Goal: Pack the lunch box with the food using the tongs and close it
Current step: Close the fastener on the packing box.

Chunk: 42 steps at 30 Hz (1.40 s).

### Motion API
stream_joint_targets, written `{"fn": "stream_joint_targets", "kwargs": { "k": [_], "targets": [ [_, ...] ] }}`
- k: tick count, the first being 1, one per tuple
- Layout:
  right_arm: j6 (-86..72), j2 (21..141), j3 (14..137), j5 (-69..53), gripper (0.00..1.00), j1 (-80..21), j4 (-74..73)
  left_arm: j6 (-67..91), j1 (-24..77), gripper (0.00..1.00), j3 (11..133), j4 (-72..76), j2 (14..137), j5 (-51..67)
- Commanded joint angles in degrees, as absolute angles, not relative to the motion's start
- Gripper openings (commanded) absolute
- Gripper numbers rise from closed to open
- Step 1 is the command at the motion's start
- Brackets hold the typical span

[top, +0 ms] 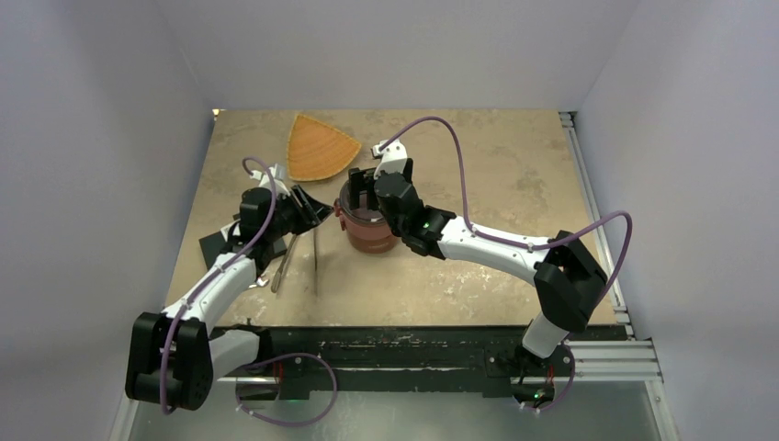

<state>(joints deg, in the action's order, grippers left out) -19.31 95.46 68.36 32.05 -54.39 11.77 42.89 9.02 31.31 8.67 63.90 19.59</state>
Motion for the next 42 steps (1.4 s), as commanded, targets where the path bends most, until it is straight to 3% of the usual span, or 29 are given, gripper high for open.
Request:
{"fn": "stream_joint_targets", "kwargs": {
  "k": [1, 17, 29, 42],
  "targets": [
    [-23.1, 100.4, 63.4, 30.8, 0.80, -54.7, -4.4, 44.0, 9.6, 0.42, 31.5, 14.7, 65.6, 22.2],
    [-22.1, 100.6, 61.4, 31.5, 0.77, -55.4, -2.2, 39.5, 14.2, 0.37, 40.4, 11.7, 72.8, 20.6],
    [-21.4, 102.1, 60.9, 33.0, 0.76, -57.1, -1.2, 29.6, 19.3, 0.28, 51.8, -4.1, 80.0, 14.3],
    [-22.1, 104.0, 60.2, 32.2, 0.72, -58.5, -0.3, 31.8, 22.3, 0.20, 54.3, -0.9, 83.3, 13.5]
  ]
}}
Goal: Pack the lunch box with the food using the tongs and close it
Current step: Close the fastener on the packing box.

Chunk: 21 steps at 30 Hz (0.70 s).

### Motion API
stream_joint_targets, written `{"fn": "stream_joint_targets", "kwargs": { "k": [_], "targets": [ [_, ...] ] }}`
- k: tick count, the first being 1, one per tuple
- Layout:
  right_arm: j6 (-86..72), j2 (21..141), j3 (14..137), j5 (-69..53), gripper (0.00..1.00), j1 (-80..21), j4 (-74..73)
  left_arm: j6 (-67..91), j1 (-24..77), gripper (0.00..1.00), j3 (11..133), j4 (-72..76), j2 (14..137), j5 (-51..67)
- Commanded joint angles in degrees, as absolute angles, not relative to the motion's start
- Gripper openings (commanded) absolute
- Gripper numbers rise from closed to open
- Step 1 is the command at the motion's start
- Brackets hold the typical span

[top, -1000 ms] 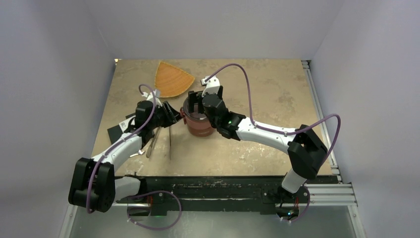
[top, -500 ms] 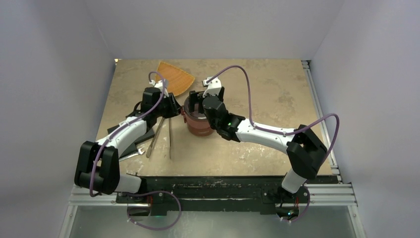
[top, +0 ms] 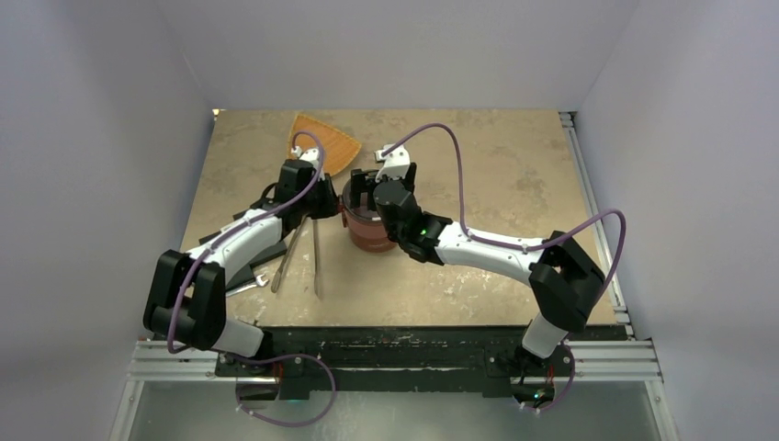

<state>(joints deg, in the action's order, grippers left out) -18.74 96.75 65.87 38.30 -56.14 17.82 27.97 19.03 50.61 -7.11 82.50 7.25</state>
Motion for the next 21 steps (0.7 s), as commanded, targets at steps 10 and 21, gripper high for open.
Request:
{"fn": "stream_joint_targets", "kwargs": {
  "k": [10, 21],
  "targets": [
    [-22.1, 104.5, 58.7, 30.1, 0.71, -59.0, 3.2, 32.7, 23.6, 0.16, 57.0, 2.3, 87.1, 14.6],
    [-21.4, 104.6, 56.7, 25.2, 0.67, -59.0, 7.7, 30.9, 25.8, 0.12, 58.5, 6.1, 90.8, 17.7]
  ]
}}
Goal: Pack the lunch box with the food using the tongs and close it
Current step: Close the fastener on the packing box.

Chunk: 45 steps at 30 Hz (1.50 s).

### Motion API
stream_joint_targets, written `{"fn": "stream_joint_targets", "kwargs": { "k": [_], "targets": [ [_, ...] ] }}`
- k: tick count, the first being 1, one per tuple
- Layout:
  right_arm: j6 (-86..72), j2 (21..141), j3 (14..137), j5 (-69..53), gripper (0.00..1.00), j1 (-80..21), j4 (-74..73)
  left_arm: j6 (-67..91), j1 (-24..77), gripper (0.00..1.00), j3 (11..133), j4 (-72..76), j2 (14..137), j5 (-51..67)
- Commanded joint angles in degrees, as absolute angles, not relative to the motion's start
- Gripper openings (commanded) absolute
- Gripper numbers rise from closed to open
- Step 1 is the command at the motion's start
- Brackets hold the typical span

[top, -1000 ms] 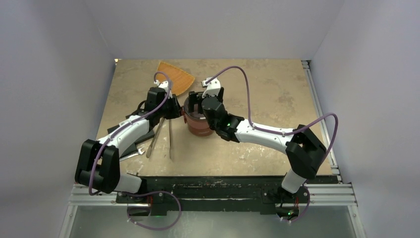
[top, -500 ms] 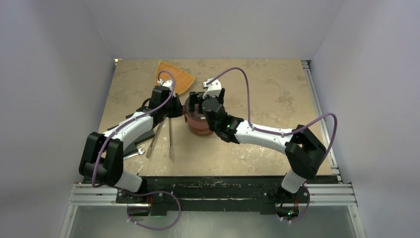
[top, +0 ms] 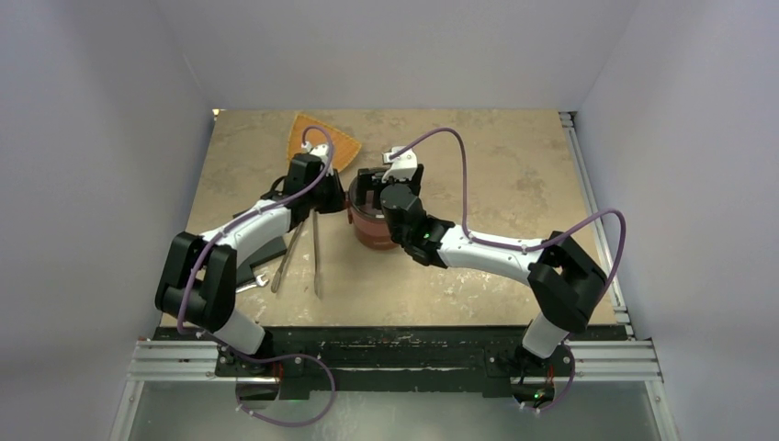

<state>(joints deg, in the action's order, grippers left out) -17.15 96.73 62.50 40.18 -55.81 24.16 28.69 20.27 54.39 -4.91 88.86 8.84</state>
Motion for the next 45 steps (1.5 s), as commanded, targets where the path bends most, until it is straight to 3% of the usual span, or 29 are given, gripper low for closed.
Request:
{"fn": "stream_joint_targets", "kwargs": {
  "k": [1, 39, 45],
  "targets": [
    [-21.4, 104.7, 56.6, 25.0, 0.67, -58.9, 8.0, 30.8, 26.0, 0.12, 58.6, 6.5, 91.1, 17.9],
    [-22.3, 108.9, 54.1, 21.2, 0.61, -59.1, 11.5, 31.6, 34.2, 0.07, 67.8, 5.9, 101.7, 14.2],
    [-23.5, 108.6, 53.8, 20.2, 0.61, -59.1, 11.8, 36.3, 34.3, 0.07, 63.6, 15.9, 99.7, 15.4]
  ]
}}
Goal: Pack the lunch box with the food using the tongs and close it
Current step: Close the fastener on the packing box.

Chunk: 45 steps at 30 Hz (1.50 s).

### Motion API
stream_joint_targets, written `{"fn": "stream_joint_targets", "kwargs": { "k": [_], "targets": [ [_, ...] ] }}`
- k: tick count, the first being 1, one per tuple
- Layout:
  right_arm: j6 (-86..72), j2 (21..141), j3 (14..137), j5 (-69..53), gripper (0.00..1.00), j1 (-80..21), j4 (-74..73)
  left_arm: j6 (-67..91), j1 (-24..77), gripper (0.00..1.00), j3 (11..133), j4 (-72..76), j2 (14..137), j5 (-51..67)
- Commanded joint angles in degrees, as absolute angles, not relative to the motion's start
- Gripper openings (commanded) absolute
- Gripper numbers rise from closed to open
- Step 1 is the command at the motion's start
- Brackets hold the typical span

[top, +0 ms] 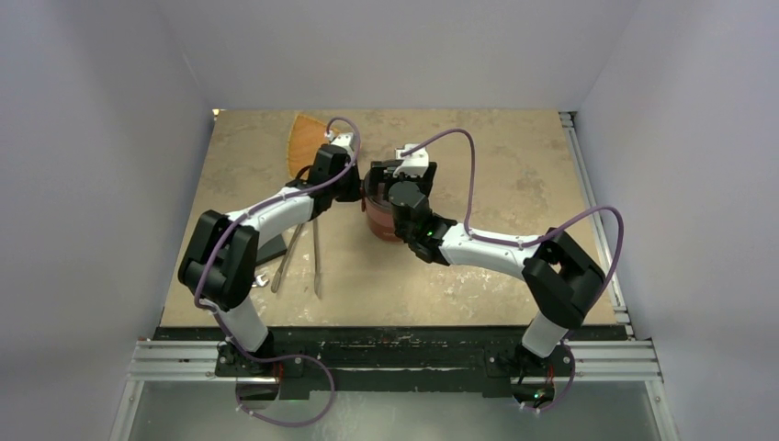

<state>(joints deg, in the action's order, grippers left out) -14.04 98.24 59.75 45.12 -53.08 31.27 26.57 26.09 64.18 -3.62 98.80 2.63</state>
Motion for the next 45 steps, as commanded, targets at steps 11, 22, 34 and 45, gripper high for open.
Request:
{"fn": "stream_joint_targets", "kwargs": {
  "k": [11, 22, 34, 45],
  "targets": [
    [-25.7, 108.6, 53.9, 19.8, 0.61, -59.1, 10.8, 38.1, 34.9, 0.10, 62.0, 19.1, 98.6, 15.8],
    [-29.2, 104.6, 58.4, 29.7, 0.65, -59.0, -1.7, 28.6, 32.3, 0.21, 65.1, 1.1, 91.2, 4.3],
    [-28.3, 96.5, 68.5, 37.4, 0.87, -57.9, -13.5, 24.3, 23.2, 0.51, 55.3, -5.3, 76.6, 3.7],
    [-24.7, 90.3, 78.7, 41.4, 0.99, -57.7, -21.0, 19.6, 20.5, 0.92, 49.5, -13.0, 61.9, -5.9]
  ]
}}
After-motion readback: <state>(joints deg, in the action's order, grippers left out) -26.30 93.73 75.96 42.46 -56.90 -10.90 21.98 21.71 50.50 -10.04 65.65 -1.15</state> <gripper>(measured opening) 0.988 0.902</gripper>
